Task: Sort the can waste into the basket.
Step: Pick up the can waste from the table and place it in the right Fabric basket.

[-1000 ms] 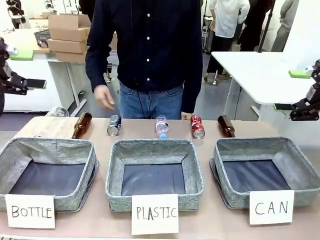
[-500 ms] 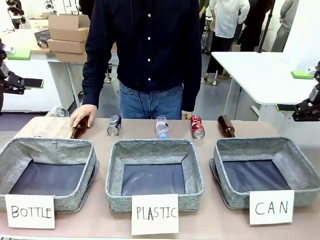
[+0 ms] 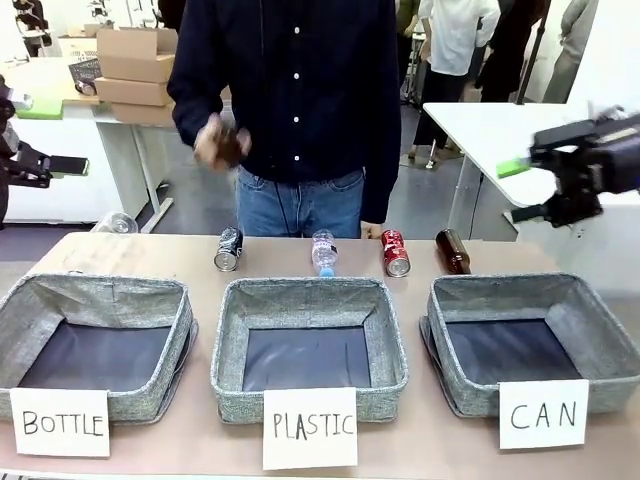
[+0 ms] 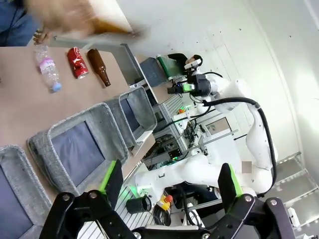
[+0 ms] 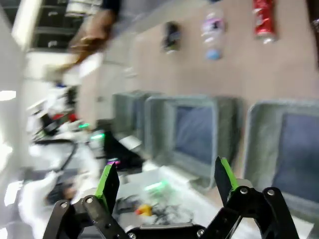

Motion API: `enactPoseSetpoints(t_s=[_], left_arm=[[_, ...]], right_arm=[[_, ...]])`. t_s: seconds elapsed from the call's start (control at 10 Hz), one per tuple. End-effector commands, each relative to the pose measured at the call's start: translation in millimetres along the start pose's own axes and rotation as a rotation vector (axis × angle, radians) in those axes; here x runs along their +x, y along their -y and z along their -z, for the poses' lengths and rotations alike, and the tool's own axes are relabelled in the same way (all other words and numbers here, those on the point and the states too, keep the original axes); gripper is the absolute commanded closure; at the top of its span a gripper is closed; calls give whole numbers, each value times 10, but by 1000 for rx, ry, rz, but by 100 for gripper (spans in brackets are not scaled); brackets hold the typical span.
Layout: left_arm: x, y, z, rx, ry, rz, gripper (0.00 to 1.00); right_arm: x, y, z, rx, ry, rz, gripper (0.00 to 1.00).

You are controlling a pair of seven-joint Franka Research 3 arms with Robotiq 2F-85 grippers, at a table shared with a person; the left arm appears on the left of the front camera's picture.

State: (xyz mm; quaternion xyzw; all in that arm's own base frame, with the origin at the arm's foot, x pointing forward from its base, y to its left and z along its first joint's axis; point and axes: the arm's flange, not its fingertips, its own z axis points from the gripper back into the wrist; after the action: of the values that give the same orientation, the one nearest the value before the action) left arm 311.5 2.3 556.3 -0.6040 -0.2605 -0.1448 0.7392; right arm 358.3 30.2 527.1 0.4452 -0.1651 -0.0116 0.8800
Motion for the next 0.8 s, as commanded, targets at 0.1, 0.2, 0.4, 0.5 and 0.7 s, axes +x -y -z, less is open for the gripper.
enactPoseSetpoints(t_s=[0.1, 0.2, 0.4, 0.5, 0.7], left_arm=[[26, 12, 9, -25, 9, 26, 0], [26, 12, 9, -25, 9, 26, 0], [26, 12, 9, -25, 9, 26, 0], [26, 12, 9, -25, 9, 26, 0], [26, 12, 9, -25, 9, 26, 0]], right_arm=[[123, -187, 426, -786, -10, -71, 0], [-2, -187, 335, -756, -12, -93, 0], [90, -293, 455, -477, 45, -143, 0], [90, -293, 455, -477, 45, -143, 0], [309, -183, 541, -586, 8, -169, 0]])
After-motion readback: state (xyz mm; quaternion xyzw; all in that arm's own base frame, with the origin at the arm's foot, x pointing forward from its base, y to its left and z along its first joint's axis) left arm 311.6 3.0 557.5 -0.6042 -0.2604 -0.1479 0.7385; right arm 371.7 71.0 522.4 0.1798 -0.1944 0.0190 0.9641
